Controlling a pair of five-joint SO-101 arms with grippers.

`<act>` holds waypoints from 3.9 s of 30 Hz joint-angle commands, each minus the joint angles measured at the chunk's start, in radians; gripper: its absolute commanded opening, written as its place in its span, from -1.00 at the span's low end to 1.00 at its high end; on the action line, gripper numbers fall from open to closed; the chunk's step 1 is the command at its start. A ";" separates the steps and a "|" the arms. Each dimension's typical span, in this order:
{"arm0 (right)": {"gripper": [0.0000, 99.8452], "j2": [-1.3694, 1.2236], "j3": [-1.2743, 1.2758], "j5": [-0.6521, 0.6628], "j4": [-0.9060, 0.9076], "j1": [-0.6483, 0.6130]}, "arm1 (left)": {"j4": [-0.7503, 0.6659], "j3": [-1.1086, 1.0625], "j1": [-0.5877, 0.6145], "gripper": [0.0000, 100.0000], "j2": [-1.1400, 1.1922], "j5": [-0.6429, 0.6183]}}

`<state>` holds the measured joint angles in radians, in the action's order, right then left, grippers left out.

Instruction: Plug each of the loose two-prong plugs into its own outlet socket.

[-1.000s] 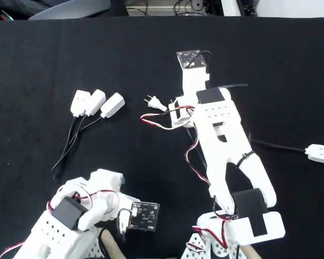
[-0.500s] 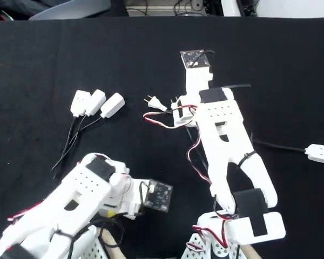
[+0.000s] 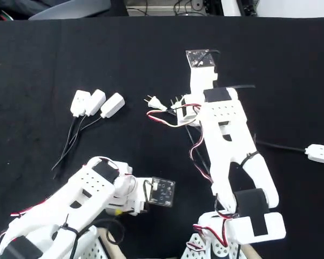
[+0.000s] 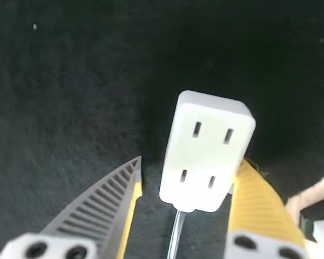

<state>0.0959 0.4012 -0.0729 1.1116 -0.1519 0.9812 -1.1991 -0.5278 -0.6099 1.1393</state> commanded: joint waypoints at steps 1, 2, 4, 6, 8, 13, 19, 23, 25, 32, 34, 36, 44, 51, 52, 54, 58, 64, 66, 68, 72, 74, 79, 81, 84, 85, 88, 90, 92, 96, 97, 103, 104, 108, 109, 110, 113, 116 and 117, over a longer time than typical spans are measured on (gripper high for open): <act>-0.98 0.008 -0.058 0.008 0.000 0.009 | -0.017 0.019 -0.007 -0.54 -0.006 -0.084; -0.98 0.008 -0.058 0.006 0.000 0.011 | -0.015 0.035 -0.002 -0.60 -0.006 -0.112; -0.98 0.013 -0.058 0.006 0.002 0.012 | -0.018 0.062 -0.001 -0.75 -0.006 -0.207; -0.98 0.015 -0.058 0.005 0.002 0.021 | -0.018 0.085 -0.001 -0.90 -0.006 -0.301; -0.98 0.015 -0.065 -0.021 0.002 0.035 | -0.028 0.108 0.001 -0.93 0.002 -0.351; -0.98 0.015 -0.113 -0.038 0.068 0.061 | -0.103 0.136 0.053 -0.88 0.003 -0.491; -0.98 0.007 -0.119 -0.041 0.074 0.057 | -0.180 0.180 0.145 -0.82 0.018 -0.634; -0.98 0.007 -0.119 -0.041 0.075 0.057 | -0.229 0.216 0.148 -0.81 0.126 -0.663; -0.98 0.007 -0.119 -0.041 0.077 0.057 | -0.235 0.260 0.148 -0.81 0.207 -0.672; -0.98 0.007 -0.117 -0.041 0.078 0.055 | -0.157 0.387 0.166 -0.69 0.365 -0.661; -0.98 0.007 -0.117 -0.040 0.078 0.055 | -0.146 0.404 0.194 -0.55 0.365 -0.660; -0.98 0.007 -0.117 -0.040 0.077 0.055 | -0.147 0.406 0.219 -0.44 0.364 -0.660; -0.98 0.005 -0.102 -0.041 0.072 0.028 | -0.041 0.432 0.220 -0.39 0.336 -0.661; -0.98 0.005 -0.102 -0.041 0.072 0.031 | 0.060 0.479 0.222 -0.39 0.319 -0.661; -0.98 0.005 -0.104 -0.041 0.072 0.031 | 0.057 0.478 0.222 -0.39 0.319 -0.661; -0.98 0.005 -0.104 -0.043 0.072 0.031 | 0.057 0.479 0.223 -0.40 0.319 -0.661; -0.98 0.005 -0.102 -0.043 0.072 0.031 | 0.058 0.486 0.229 -0.40 0.319 -0.661; -0.98 0.005 -0.102 -0.043 0.072 0.031 | 0.061 0.484 0.231 -0.40 0.318 -0.660; -0.98 0.005 -0.102 -0.043 0.072 0.031 | 0.061 0.486 0.231 -0.40 0.318 -0.660; -0.98 0.005 -0.102 -0.043 0.072 0.029 | 0.061 0.484 0.231 -0.40 0.311 -0.660; -0.98 0.005 -0.102 -0.043 0.072 0.029 | 0.086 0.463 0.231 -0.40 0.242 -0.660; -0.98 0.005 -0.102 -0.043 0.072 0.029 | 0.098 0.444 0.231 -0.40 0.189 -0.660; -0.98 0.005 -0.104 -0.043 0.071 0.029 | 0.038 0.340 0.231 -0.40 0.034 -0.660; -0.98 0.005 -0.104 -0.043 0.071 0.029 | 0.005 0.292 0.231 -0.40 -0.028 -0.660; -0.98 0.005 -0.102 -0.043 0.072 0.029 | -0.060 0.217 0.251 -0.40 -0.118 -0.660; -0.98 0.005 -0.102 -0.043 0.074 0.028 | -0.089 0.193 0.268 -0.40 -0.150 -0.660; -0.98 0.005 -0.102 -0.041 0.074 0.018 | -0.176 0.127 0.334 -0.40 -0.252 -0.666; -0.98 0.005 -0.101 -0.040 0.074 0.018 | -0.216 0.073 0.352 -0.40 -0.322 -0.666; -0.98 0.005 -0.101 -0.038 0.074 0.018 | -0.230 0.027 0.349 -0.40 -0.397 -0.666; -0.98 0.013 -0.099 -0.037 0.084 0.015 | -0.232 -0.042 0.351 -0.40 -0.542 -0.667; -0.98 0.015 -0.101 -0.037 0.097 0.012 | -0.232 -0.056 0.354 -0.40 -0.574 -0.667; -0.98 0.015 -0.096 -0.034 0.117 -0.048 | -0.232 -0.145 0.349 -0.40 -0.756 -0.667; -0.98 0.015 -0.090 -0.032 0.115 -0.051 | -0.232 -0.157 0.349 -0.40 -0.783 -0.667; -0.98 0.015 -0.082 0.026 0.115 -0.071 | -0.222 -0.194 0.357 -0.40 -0.882 -0.667; -0.98 0.015 -0.082 0.034 0.115 -0.075 | -0.216 -0.208 0.360 -0.40 -0.904 -0.667; -0.98 0.015 -0.076 0.037 0.115 -0.077 | -0.195 -0.213 0.377 -0.40 -0.927 -0.667; -0.98 0.016 -0.067 0.043 0.115 -0.092 | -0.106 -0.226 0.447 -0.40 -1.017 -0.667; -0.98 0.016 -0.065 0.094 0.144 -0.132 | 0.040 -0.226 0.547 -0.40 -1.126 -0.667; -0.98 0.016 -0.062 0.106 0.157 -0.147 | 0.098 -0.228 0.582 -0.40 -1.168 -0.667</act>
<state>0.0959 0.3429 0.0008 1.2405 -0.2608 0.9106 -1.4339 -0.0629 -1.6487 0.4826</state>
